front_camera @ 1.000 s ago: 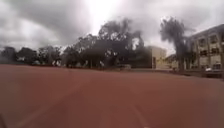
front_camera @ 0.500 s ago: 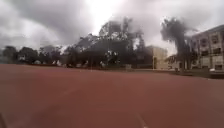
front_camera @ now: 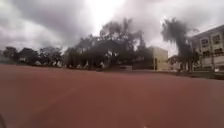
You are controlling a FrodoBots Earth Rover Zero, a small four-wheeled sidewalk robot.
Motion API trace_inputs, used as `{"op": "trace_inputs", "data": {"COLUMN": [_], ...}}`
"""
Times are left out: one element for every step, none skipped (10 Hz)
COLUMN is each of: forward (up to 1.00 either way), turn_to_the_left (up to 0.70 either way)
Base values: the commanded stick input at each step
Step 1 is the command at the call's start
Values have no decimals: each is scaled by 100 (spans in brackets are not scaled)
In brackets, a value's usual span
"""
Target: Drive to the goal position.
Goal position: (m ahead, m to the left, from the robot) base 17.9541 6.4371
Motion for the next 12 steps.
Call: {"op": "trace_inputs", "data": {"forward": [70,70,70,70,70,70,70,70,70,70,70,70], "turn_to_the_left": [0,0,0,0,0,0,0,0,0,0,0,0]}}
